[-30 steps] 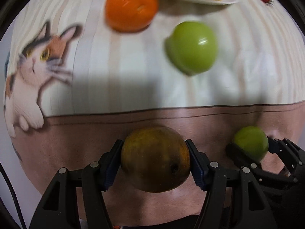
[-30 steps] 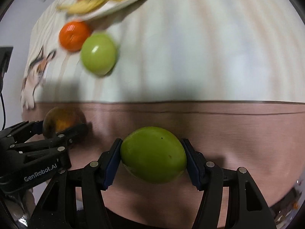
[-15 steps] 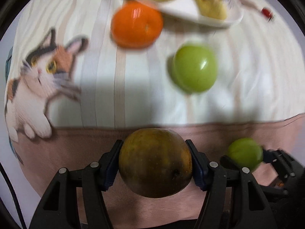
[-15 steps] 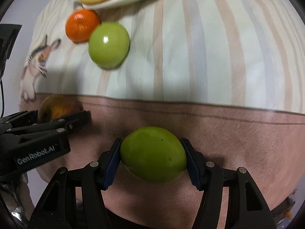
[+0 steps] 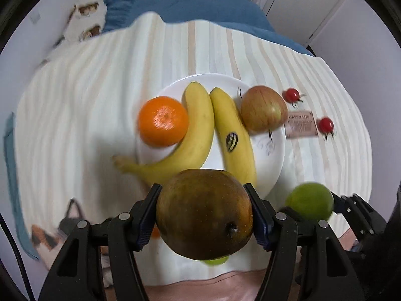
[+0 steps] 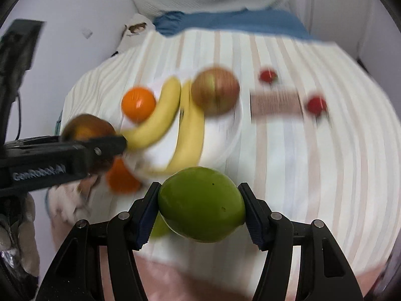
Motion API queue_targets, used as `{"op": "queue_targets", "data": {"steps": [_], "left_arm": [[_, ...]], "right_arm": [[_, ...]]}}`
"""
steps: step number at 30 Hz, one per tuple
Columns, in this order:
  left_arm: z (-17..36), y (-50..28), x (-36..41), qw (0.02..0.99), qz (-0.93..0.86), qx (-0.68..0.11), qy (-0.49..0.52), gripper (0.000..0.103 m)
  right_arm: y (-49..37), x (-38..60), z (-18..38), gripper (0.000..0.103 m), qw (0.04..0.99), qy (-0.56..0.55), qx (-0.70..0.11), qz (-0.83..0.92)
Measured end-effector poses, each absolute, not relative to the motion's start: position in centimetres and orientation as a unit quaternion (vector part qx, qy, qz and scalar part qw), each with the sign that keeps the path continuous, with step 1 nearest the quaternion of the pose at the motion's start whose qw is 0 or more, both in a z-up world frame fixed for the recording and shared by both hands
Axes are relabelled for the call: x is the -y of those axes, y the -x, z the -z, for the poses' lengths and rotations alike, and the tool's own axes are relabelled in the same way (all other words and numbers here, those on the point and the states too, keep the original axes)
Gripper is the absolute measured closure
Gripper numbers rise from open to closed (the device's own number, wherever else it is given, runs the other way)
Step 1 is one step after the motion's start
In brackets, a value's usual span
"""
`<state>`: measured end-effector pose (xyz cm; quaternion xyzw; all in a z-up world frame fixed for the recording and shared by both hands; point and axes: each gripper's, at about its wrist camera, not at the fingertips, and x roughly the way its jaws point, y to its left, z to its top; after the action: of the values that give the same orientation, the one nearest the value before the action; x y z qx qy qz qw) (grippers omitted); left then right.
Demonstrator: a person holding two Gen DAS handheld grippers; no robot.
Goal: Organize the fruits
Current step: 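Carry the pear and green apple onto the white plate and open both tools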
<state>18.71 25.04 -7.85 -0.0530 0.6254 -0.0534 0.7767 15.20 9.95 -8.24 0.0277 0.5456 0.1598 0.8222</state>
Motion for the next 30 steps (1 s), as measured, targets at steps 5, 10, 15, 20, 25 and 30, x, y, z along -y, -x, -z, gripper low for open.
{"op": "queue_targets", "data": {"steps": [5,10,15,20,25,30], "left_arm": [[9.5,-21.5,-25.3,0.739,0.066,-0.660,0.122,0.041],[10.8,-22.0,-24.7,0.714,0.071,-0.678,0.158,0.041],[12.6,-22.4,-24.4,0.698,0.061,-0.693,0.172,0.041],[13.2,-22.6,-24.4,0.687,0.056,-0.700,0.184,0.040],[13.3,-23.0,-24.1,0.681,0.050,-0.707,0.184,0.040],[13.4,-23.2,-23.6,0.680,0.042,-0.710,0.176,0.037]], "right_arm": [[-18.5,-10.2,9.6,0.038,0.825,-0.009,-0.538,-0.173],[-20.5,-10.3,11.0,0.038,0.819,-0.011,-0.542,-0.186],[-22.1,-10.9,12.3,0.038,0.813,-0.009,-0.551,-0.185],[-22.4,-10.7,13.0,0.038,0.811,-0.015,-0.555,-0.183],[-22.8,-10.6,13.0,0.035,0.807,-0.019,-0.563,-0.178],[-22.4,-10.0,12.4,0.023,0.812,-0.017,-0.557,-0.173]]}}
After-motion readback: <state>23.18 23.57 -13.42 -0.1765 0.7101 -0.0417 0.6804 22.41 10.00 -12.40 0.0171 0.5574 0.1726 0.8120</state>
